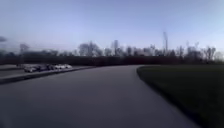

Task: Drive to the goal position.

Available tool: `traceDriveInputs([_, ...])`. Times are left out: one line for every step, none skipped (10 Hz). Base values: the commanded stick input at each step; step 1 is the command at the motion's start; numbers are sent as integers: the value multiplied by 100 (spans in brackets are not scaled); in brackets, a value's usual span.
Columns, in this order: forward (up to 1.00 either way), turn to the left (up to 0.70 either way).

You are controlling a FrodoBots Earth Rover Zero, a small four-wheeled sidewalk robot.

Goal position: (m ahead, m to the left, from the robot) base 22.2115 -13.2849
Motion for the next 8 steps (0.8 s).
traceDriveInputs([89, 1])
traceDriveInputs([93, 1])
traceDriveInputs([96, 1])
traceDriveInputs([98, 1])
traceDriveInputs([99, 1])
traceDriveInputs([100, 1])
traceDriveInputs([100, 1])
traceDriveInputs([100, 1])
